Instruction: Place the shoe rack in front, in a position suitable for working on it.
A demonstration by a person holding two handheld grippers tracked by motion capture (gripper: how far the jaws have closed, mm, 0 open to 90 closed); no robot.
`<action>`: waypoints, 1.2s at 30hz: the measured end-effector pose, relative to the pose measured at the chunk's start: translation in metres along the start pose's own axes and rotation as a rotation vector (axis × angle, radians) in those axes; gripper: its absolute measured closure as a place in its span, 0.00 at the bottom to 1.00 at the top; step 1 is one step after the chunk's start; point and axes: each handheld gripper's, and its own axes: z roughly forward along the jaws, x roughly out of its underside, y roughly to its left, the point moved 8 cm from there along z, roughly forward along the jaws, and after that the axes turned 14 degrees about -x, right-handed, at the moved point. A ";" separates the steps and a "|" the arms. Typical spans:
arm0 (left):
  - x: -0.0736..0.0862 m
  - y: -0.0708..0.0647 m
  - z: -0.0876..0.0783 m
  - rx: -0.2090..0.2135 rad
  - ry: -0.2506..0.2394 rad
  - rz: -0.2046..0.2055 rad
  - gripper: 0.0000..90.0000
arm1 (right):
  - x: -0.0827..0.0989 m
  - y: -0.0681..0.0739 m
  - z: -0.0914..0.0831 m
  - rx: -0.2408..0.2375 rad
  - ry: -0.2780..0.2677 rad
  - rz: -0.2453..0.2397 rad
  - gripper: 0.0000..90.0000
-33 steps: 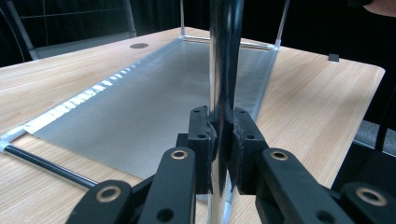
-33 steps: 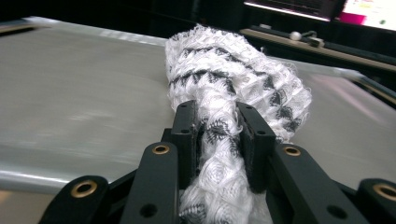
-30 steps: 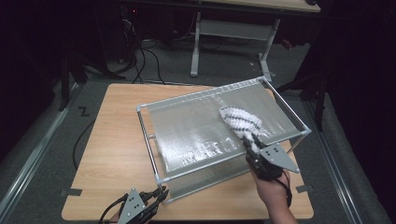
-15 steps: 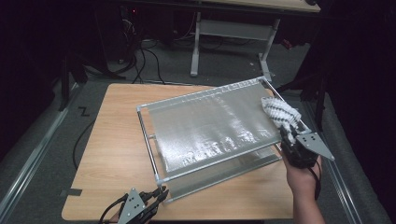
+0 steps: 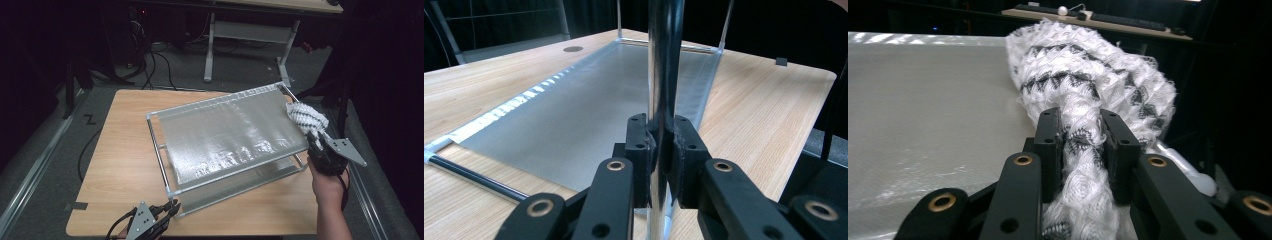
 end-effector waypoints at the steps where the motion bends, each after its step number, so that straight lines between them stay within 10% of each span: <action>1: 0.000 0.000 0.000 0.000 0.000 0.001 0.89 | 0.000 0.001 0.000 -0.007 0.000 0.003 0.82; 15: 0.000 0.000 0.000 -0.001 -0.002 0.001 0.89 | 0.000 0.056 -0.003 -0.167 -0.011 -0.010 0.82; 36: 0.000 0.000 0.000 0.002 -0.003 -0.001 0.89 | -0.001 0.200 -0.017 -0.442 -0.025 -0.137 0.82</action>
